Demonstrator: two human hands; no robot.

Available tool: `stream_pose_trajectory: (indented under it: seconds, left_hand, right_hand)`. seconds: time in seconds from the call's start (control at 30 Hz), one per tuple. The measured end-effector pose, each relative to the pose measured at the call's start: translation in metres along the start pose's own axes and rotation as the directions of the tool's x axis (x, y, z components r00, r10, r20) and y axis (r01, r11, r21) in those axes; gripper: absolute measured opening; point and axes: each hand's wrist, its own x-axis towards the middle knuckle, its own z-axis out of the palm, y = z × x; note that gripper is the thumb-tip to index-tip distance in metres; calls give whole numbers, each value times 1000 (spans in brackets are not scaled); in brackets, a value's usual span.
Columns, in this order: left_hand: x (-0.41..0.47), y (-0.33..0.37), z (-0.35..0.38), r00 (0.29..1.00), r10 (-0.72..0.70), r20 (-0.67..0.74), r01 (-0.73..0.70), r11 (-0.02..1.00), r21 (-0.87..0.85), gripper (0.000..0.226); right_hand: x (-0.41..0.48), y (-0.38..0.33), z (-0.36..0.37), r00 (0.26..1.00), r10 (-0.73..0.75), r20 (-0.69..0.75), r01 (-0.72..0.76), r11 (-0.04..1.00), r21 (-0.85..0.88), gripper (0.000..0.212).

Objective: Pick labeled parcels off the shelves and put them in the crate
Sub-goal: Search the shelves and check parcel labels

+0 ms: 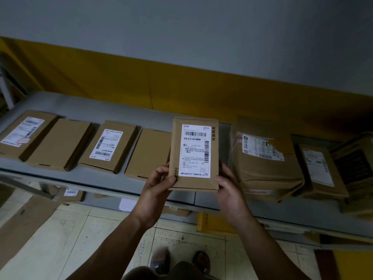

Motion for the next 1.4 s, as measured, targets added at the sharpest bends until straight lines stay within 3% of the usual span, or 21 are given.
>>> stream_pose_trajectory:
  seconds: [0.13, 0.6, 0.7, 0.83, 0.9, 1.0, 1.07, 1.13, 1.23, 1.4]
  left_hand:
    - [-6, 1, 0, 999, 26, 25, -26, 1000, 5, 54]
    - [-8, 4, 2, 999, 34, 31, -35, 999, 41, 61]
    - [-5, 3, 2, 999, 12, 30, -14, 997, 76, 54]
    - [5, -2, -1, 1000, -22, 2, 21, 985, 169, 53]
    - [11, -4, -1, 999, -30, -39, 37, 982, 187, 50]
    - [22, -9, 5, 994, -43, -96, 62, 977, 205, 41]
    - [29, -12, 9, 991, -51, -125, 75, 977, 198, 35]
    - [37, -13, 13, 987, -63, -148, 90, 979, 183, 33]
    - [46, -13, 19, 982, -74, -173, 108, 975, 192, 31]
    - [61, -16, 19, 972, -80, -221, 135, 960, 247, 28]
  right_hand:
    - [-4, 3, -2, 997, -70, 34, 71, 997, -8, 57]
    - [-7, 2, 2, 997, -72, -8, 72, 997, 10, 54]
    - [-6, 2, 3, 998, -40, -55, 40, 999, -13, 48]
    - [1, 0, 6, 974, 128, -184, -138, 990, -42, 26]
    - [7, 0, 8, 936, 217, -279, -238, 970, -44, 35]
    - [18, 1, 10, 850, 275, -449, -357, 928, -108, 73]
    - [24, -1, 10, 814, 262, -518, -376, 918, -126, 75]
    - [30, -7, 12, 815, 244, -525, -382, 908, -170, 57]
    - [37, -14, 18, 860, 179, -478, -342, 898, -279, 12]
    - [50, -8, 17, 883, 136, -449, -349, 831, -433, 16]
